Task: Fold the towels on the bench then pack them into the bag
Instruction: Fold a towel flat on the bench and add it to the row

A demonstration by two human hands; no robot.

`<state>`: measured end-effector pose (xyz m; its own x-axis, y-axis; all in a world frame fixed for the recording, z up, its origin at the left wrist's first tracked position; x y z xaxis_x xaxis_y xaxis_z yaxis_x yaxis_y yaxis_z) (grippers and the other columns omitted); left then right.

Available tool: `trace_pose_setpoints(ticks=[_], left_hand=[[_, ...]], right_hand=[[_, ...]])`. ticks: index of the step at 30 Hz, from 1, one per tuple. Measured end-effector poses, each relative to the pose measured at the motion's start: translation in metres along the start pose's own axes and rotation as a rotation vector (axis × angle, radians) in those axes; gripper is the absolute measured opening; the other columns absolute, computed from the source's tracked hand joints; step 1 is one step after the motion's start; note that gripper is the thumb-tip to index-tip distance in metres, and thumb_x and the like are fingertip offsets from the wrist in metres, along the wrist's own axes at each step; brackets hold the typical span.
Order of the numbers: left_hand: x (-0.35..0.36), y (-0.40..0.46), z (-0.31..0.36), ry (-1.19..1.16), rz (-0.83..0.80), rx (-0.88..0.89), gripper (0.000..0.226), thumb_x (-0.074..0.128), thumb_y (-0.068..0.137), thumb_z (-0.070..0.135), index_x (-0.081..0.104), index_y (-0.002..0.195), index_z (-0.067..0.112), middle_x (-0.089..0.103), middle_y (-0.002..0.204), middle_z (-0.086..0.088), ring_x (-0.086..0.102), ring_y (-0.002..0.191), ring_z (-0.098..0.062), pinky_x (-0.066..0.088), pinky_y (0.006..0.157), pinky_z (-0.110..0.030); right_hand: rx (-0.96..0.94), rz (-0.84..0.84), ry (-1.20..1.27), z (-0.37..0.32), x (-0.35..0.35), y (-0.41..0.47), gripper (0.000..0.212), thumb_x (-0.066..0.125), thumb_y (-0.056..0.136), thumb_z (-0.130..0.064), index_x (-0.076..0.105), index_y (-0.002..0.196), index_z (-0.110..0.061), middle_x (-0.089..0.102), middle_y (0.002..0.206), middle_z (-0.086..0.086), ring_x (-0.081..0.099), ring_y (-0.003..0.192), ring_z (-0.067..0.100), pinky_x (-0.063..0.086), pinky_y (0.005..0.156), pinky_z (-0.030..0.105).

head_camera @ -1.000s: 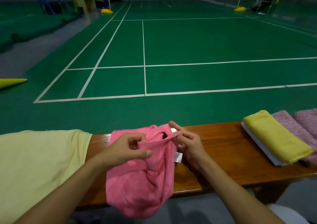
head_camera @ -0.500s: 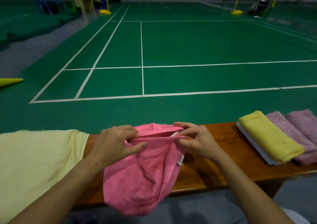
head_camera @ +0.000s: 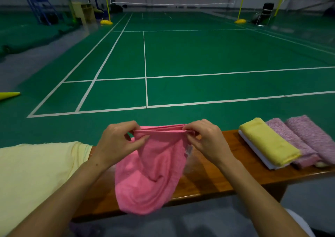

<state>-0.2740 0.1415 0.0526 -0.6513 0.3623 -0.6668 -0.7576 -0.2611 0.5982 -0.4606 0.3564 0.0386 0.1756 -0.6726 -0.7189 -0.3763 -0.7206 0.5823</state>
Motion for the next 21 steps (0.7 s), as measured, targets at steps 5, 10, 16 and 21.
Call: trace_pose_setpoints(ticks=[5, 10, 16, 21], left_hand=[[-0.037, 0.028, 0.025, -0.165, 0.009, -0.058, 0.026, 0.078, 0.084, 0.037, 0.061, 0.086, 0.017, 0.067, 0.073, 0.001, 0.065, 0.066, -0.017, 0.059, 0.067, -0.039], [-0.083, 0.056, 0.056, -0.344, 0.069, -0.1, 0.026, 0.078, 0.089, 0.013, 0.055, 0.1, 0.01, 0.07, 0.08, -0.012, 0.06, 0.068, -0.013, 0.053, 0.063, -0.04], [-0.108, 0.063, 0.079, -0.497, 0.114, -0.254, 0.03, 0.08, 0.086, 0.0, 0.066, 0.112, 0.003, 0.081, 0.09, -0.006, 0.073, 0.081, -0.012, 0.059, 0.081, -0.034], [-0.117, 0.045, 0.096, -0.504, 0.102, -0.263, 0.018, 0.082, 0.085, 0.005, 0.074, 0.102, 0.004, 0.08, 0.089, -0.009, 0.074, 0.082, -0.013, 0.062, 0.083, -0.029]], right_hand=[[0.064, 0.059, 0.061, -0.025, -0.037, 0.029, 0.026, 0.074, 0.089, -0.021, 0.07, 0.115, -0.027, 0.067, 0.094, -0.014, 0.051, 0.089, 0.011, 0.046, 0.079, 0.028], [0.104, 0.021, 0.308, -0.059, -0.082, 0.064, 0.009, 0.073, 0.092, -0.009, 0.074, 0.1, -0.013, 0.073, 0.087, 0.003, 0.067, 0.081, 0.015, 0.056, 0.077, 0.027], [0.197, 0.082, 0.514, -0.08, -0.11, 0.075, 0.005, 0.072, 0.094, -0.005, 0.073, 0.097, -0.007, 0.072, 0.087, 0.004, 0.062, 0.075, 0.006, 0.056, 0.068, 0.026], [0.201, 0.075, 0.54, -0.085, -0.126, 0.057, 0.006, 0.077, 0.093, -0.01, 0.075, 0.096, -0.014, 0.073, 0.088, 0.001, 0.066, 0.077, 0.007, 0.061, 0.069, 0.031]])
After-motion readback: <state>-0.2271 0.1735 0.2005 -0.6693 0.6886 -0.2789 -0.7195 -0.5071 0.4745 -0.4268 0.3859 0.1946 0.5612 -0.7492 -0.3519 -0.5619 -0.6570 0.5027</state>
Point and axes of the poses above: each hand's wrist, its own y-axis towards the middle knuckle, its own x-axis out of the palm, z = x × y, the point moved 4 cm from there along y, towards the middle knuckle
